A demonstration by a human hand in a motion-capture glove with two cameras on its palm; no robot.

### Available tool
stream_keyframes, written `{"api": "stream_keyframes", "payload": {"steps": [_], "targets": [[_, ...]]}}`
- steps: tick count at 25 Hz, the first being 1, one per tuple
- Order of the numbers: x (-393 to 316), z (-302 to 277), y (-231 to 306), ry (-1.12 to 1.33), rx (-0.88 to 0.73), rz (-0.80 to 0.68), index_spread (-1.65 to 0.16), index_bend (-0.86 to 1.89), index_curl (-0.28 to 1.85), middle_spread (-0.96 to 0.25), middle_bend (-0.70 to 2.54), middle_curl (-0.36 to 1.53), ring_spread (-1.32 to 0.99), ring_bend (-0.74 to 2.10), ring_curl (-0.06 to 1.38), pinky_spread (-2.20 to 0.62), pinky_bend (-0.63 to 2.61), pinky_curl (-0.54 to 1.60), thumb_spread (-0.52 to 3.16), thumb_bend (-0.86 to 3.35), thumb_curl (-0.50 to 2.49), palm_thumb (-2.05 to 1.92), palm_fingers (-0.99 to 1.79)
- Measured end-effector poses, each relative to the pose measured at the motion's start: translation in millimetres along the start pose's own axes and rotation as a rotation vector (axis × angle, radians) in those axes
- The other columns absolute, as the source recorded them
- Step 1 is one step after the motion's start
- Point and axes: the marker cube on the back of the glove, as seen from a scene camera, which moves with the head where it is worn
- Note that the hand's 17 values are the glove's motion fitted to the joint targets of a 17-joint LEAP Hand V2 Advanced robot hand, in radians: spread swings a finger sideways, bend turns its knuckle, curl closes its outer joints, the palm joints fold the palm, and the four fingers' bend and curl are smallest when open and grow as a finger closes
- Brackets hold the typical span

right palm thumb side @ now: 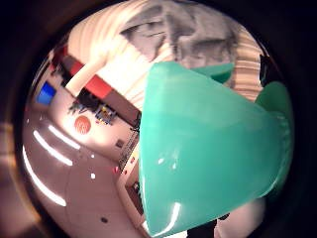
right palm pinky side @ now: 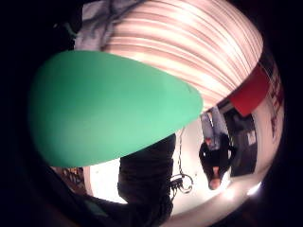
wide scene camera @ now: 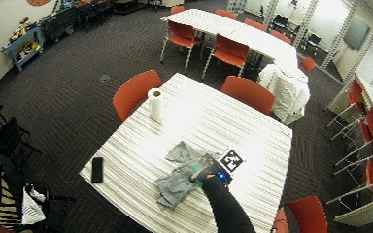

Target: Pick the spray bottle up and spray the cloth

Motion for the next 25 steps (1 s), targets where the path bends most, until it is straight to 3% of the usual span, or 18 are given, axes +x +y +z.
{"api": "stream_keyframes", "payload": {"steps": [8,12,17,25], "targets": [[-9.0,-3.5,28.6,-0.354,0.118,-0.579,-0.2,0.18,0.57,-0.03,0.38,0.55,-0.11,0.46,0.48,0.05,0.14,0.26,0.51,-0.02,0.71,1.12,0.76],[-3.4,-3.4,46.4,-0.517,0.205,-0.773,-0.2,0.18,0.57,-0.03,0.37,0.55,-0.11,0.46,0.48,0.04,0.14,0.26,0.51,-0.02,0.71,1.13,0.75],[-1.1,-6.6,64.5,-0.587,0.294,-0.868,-0.21,0.18,0.57,-0.04,0.38,0.56,-0.12,0.46,0.48,0.04,0.14,0.26,0.52,-0.02,0.71,1.13,0.75],[-6.8,-9.7,64.2,-0.58,0.316,-0.861,-0.21,0.19,0.58,-0.05,0.37,0.56,-0.13,0.45,0.48,0.03,0.14,0.27,0.52,-0.03,0.71,1.13,0.76]]}}
